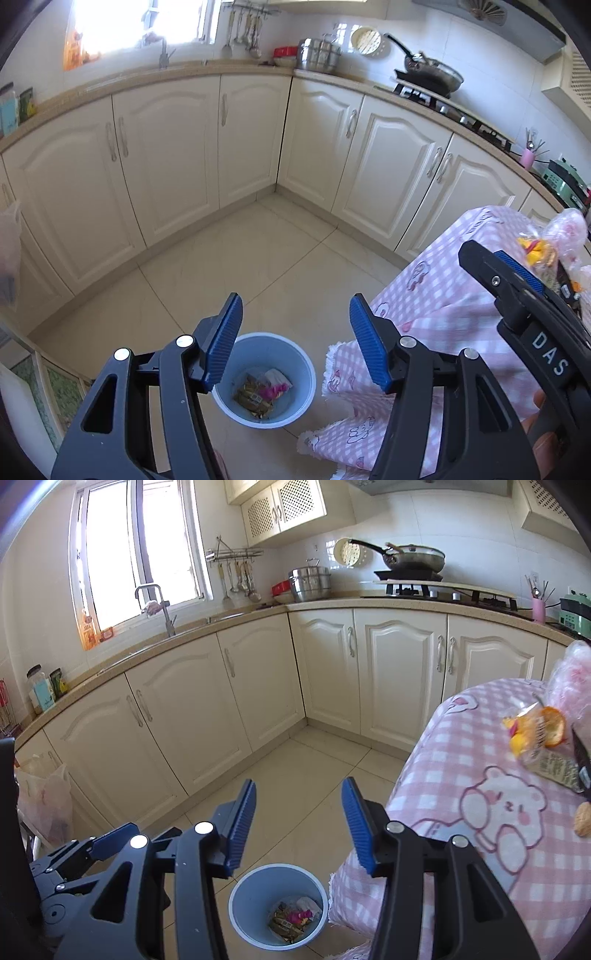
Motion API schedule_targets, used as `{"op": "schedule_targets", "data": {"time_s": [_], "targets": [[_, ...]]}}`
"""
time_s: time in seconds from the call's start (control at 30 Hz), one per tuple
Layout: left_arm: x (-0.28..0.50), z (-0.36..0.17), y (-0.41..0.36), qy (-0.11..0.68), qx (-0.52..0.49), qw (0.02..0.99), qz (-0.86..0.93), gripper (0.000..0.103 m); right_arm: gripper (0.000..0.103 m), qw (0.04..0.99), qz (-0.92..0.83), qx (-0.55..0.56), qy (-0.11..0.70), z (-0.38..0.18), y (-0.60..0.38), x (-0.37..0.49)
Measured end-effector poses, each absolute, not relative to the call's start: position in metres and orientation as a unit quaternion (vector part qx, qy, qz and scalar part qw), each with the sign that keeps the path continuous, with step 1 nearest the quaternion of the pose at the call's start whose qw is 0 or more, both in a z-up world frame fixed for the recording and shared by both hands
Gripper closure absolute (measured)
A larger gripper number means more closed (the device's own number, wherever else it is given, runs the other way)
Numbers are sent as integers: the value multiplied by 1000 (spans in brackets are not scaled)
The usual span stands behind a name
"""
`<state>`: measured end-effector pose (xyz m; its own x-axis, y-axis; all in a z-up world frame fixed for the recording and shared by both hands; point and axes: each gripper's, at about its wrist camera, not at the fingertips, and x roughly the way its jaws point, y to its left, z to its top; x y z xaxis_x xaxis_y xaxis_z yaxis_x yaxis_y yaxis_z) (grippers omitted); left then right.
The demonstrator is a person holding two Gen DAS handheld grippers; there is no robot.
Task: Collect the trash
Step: 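Grasp the walnut with the left tool while the right tool grasps a dark snack wrapper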
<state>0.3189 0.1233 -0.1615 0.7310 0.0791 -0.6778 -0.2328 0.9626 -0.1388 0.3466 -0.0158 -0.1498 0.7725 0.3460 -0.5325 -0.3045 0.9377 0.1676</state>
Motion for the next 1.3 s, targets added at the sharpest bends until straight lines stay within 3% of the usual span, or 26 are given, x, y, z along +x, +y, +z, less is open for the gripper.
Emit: {"op": "schedule_targets", "data": {"time_s": [0.57,0.9,1.13,1.3], "targets": [[281,-82,1,294,-49,954,-23,38,49,969,79,77,222,-77,-162,281],[301,-95,-111,332,1,935,-125,38,45,958,-43,115,257,-89,-299,272],[331,-116,-160,373,33,915,-152,38,44,943,-69,142,292,-115,-343,282],[351,-134,-170,405,34,900,-158,52,44,933,-63,160,316,-128,-351,309]]}}
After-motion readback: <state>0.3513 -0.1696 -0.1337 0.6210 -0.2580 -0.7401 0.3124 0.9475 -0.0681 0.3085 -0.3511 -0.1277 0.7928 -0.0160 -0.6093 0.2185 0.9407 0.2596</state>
